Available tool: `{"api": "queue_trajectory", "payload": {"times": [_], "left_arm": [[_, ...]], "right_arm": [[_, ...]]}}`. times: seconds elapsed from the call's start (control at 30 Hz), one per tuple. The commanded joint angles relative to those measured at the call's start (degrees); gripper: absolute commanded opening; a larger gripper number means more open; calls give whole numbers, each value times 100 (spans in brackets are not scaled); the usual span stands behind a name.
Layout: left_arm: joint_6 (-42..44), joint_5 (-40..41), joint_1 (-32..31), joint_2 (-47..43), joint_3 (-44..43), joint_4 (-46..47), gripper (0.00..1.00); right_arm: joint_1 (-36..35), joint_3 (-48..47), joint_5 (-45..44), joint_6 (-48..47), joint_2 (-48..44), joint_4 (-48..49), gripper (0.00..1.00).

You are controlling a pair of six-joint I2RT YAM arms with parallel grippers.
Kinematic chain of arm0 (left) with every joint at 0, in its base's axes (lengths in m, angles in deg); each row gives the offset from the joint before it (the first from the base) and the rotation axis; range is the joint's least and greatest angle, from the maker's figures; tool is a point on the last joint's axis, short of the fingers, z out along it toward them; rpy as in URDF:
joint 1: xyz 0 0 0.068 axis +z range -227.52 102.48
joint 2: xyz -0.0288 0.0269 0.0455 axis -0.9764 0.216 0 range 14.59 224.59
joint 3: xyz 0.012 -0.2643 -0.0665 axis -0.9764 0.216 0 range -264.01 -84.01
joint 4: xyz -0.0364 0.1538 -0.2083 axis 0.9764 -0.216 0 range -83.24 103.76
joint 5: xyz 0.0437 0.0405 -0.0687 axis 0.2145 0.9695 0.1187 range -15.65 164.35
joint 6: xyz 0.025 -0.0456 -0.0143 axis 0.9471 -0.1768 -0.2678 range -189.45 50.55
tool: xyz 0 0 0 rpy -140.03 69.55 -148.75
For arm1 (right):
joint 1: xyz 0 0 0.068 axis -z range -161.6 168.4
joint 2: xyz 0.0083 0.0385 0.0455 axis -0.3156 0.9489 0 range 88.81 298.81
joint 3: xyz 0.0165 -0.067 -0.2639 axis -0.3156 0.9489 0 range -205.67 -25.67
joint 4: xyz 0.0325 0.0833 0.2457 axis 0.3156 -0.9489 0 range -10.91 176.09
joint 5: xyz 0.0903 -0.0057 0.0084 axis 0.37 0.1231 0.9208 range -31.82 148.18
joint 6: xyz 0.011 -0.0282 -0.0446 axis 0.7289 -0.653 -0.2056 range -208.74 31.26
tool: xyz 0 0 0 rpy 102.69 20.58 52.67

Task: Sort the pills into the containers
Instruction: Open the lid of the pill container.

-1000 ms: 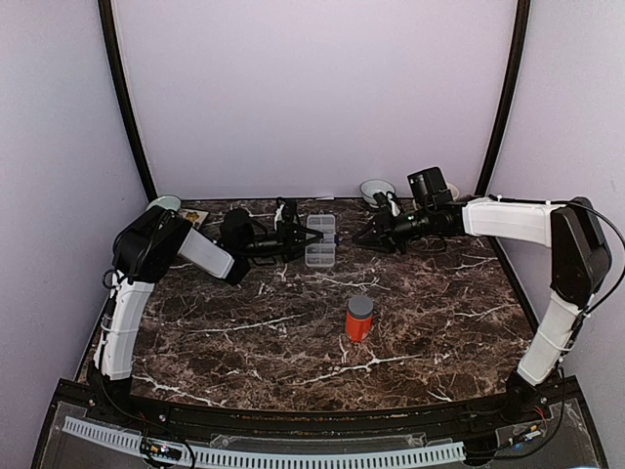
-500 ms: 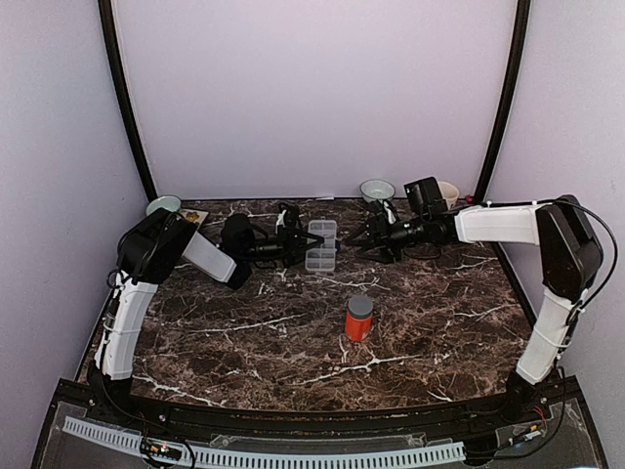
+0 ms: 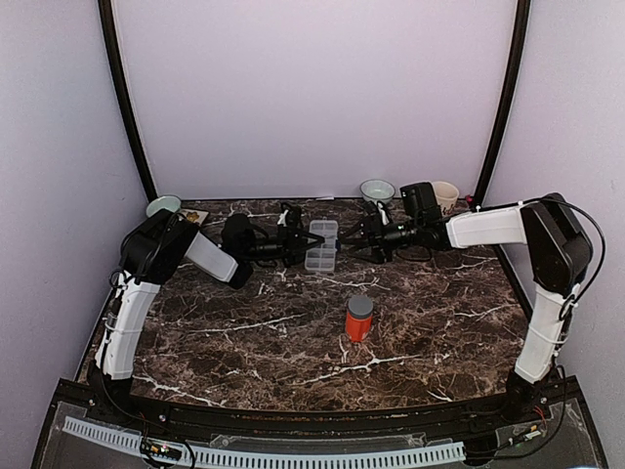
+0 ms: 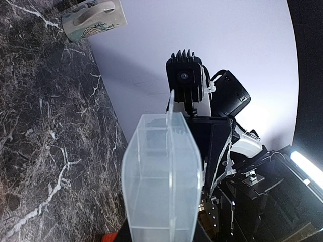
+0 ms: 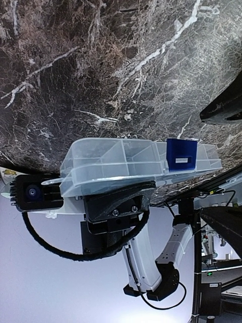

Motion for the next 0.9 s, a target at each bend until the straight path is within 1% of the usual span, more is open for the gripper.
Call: {"api": "queue_trajectory", "payload": {"times": [0.0,0.5,0.87], "left_arm": [[-95,-136,-22,37,-206,260,11],[-214,-140,-37,154,-282,343,11],[-292,-110,-56,157,-276,487,11]], "right_arm": [[-44,-116,147,176,166,465,55],[-102,-160,289,590,400,1062,53],[-165,-161,308,704,457,1195,51]]}}
